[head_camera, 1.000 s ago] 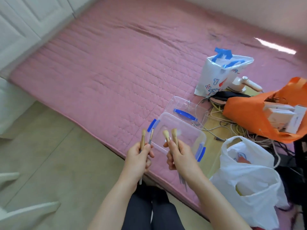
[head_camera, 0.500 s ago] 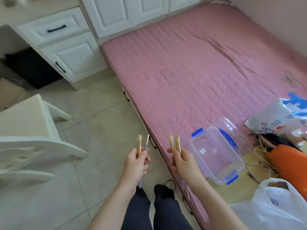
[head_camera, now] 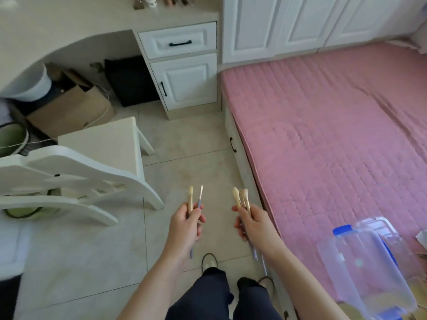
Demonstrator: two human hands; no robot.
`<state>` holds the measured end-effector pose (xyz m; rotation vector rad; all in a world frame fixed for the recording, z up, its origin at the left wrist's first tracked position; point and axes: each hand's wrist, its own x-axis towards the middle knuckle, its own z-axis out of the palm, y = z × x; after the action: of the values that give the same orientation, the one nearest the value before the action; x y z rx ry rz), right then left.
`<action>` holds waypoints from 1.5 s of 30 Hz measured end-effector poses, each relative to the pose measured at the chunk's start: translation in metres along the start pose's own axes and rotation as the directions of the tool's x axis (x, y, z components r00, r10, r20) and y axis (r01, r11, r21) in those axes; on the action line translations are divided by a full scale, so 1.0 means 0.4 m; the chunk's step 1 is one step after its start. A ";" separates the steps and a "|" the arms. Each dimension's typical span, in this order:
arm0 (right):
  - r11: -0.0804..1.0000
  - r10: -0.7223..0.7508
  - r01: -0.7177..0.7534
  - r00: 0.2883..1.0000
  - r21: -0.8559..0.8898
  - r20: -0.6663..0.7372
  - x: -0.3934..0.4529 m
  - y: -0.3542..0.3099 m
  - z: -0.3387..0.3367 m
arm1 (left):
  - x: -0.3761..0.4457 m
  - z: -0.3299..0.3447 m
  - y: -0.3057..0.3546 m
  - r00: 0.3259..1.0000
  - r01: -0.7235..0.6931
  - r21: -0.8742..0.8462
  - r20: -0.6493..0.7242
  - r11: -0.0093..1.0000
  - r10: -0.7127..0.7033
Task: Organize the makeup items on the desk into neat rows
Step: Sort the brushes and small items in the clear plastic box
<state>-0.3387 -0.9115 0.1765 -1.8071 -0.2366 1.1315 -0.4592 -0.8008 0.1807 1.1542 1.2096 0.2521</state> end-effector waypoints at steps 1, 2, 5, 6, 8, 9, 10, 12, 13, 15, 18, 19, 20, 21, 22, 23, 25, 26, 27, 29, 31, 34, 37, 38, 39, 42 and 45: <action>1.000 0.003 -0.003 1.000 -0.017 0.013 0.014 -0.014 0.031 | 0.014 -0.033 0.005 1.000 -0.002 -0.006 -0.021 1.000 0.002; 1.000 0.008 -0.007 1.000 -0.031 0.023 0.023 -0.023 0.048 | 0.021 -0.052 0.009 0.999 -0.004 -0.007 -0.035 1.000 0.004; 0.998 0.015 -0.012 0.999 -0.067 0.050 0.053 -0.051 0.102 | 0.051 -0.107 0.020 0.997 0.006 -0.039 -0.075 0.999 -0.009; 0.997 0.015 -0.010 0.998 -0.077 0.055 0.061 -0.061 0.116 | 0.061 -0.120 0.026 0.996 0.012 -0.053 -0.083 0.999 -0.016; 0.996 0.014 -0.008 0.998 -0.092 0.063 0.081 -0.081 0.137 | 0.083 -0.140 0.038 0.995 0.020 -0.085 -0.098 0.996 -0.028; 0.995 0.017 -0.011 0.998 -0.099 0.066 0.095 -0.091 0.146 | 0.095 -0.146 0.045 0.994 0.022 -0.096 -0.104 0.995 -0.032; 0.994 0.018 -0.011 0.998 -0.105 0.067 0.104 -0.099 0.147 | 0.100 -0.147 0.051 0.994 0.023 -0.101 -0.105 0.995 -0.034; 0.993 0.012 -0.003 0.997 -0.117 0.073 0.134 -0.121 0.152 | 0.124 -0.147 0.066 0.994 0.027 -0.108 -0.105 0.994 -0.039; 0.993 0.011 -0.002 0.997 -0.121 0.074 0.154 -0.133 0.153 | 0.139 -0.146 0.075 0.994 0.031 -0.111 -0.104 0.993 -0.043; 0.992 0.011 -0.001 0.997 -0.123 0.081 0.194 -0.157 0.152 | 0.170 -0.139 0.095 0.993 0.038 -0.110 -0.104 0.993 -0.050; 0.992 0.015 -0.002 0.995 -0.124 0.099 0.259 -0.200 0.142 | 0.229 -0.118 0.137 0.992 0.037 -0.110 -0.113 0.993 -0.050; 0.992 0.012 0.002 0.994 -0.127 0.107 0.283 -0.218 0.136 | 0.252 -0.108 0.155 0.992 0.035 -0.112 -0.118 0.993 -0.049; 0.991 0.007 0.008 0.993 -0.132 0.114 0.307 -0.237 0.129 | 0.276 -0.096 0.173 0.991 0.034 -0.114 -0.124 0.993 -0.048; 0.990 0.003 0.013 0.993 -0.138 0.117 0.332 -0.257 0.120 | 0.299 -0.082 0.192 0.990 0.035 -0.116 -0.133 0.993 -0.050; 0.989 0.000 0.017 0.993 -0.147 0.119 0.359 -0.279 0.110 | 0.323 -0.067 0.213 0.988 0.036 -0.120 -0.142 0.992 -0.053; 0.987 -0.001 0.021 0.993 -0.157 0.121 0.387 -0.303 0.100 | 0.347 -0.050 0.237 0.988 0.036 -0.125 -0.147 0.992 -0.054; 0.984 0.000 0.024 0.991 -0.178 0.132 0.446 -0.353 0.078 | 0.395 -0.015 0.288 0.989 0.031 -0.126 -0.143 0.992 -0.049; 0.982 0.001 0.025 0.990 -0.186 0.138 0.475 -0.379 0.068 | 0.419 0.001 0.315 0.989 0.026 -0.121 -0.142 0.992 -0.044; 0.981 0.001 0.028 0.990 -0.195 0.144 0.504 -0.404 0.057 | 0.442 0.016 0.341 0.989 0.020 -0.116 -0.146 0.993 -0.037; 0.978 0.002 0.031 0.988 -0.208 0.153 0.559 -0.452 0.039 | 0.491 0.040 0.391 0.987 0.005 -0.119 -0.160 0.993 -0.025; 0.978 0.002 0.032 0.987 -0.207 0.163 0.612 -0.494 0.022 | 0.538 0.058 0.438 0.985 -0.005 -0.119 -0.171 0.993 -0.016; 0.976 -0.005 0.044 0.984 -0.211 0.180 0.683 -0.549 0.004 | 0.597 0.076 0.494 0.982 -0.006 -0.121 -0.188 0.993 -0.017; 0.975 0.000 0.043 0.982 -0.220 0.191 0.748 -0.593 0.003 | 0.649 0.086 0.536 0.982 0.002 -0.132 -0.189 0.991 -0.028; 0.974 0.003 0.042 0.981 -0.222 0.196 0.770 -0.605 0.006 | 0.667 0.087 0.550 0.982 0.006 -0.135 -0.186 0.991 -0.031; 0.974 0.006 0.039 0.980 -0.224 0.201 0.790 -0.617 0.010 | 0.685 0.088 0.563 0.982 0.010 -0.138 -0.185 0.990 -0.035; 0.972 0.016 0.033 0.978 -0.232 0.207 0.850 -0.654 0.031 | 0.743 0.078 0.603 0.983 0.016 -0.144 -0.179 0.989 -0.042; 0.973 0.017 0.030 0.979 -0.228 0.204 0.911 -0.699 0.058 | 0.814 0.056 0.646 0.985 0.003 -0.138 -0.172 0.990 -0.027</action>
<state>-0.0722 -0.5370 0.1806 -1.8877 -0.5138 1.3317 -0.2069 -0.4698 0.1903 1.0183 1.3320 0.4254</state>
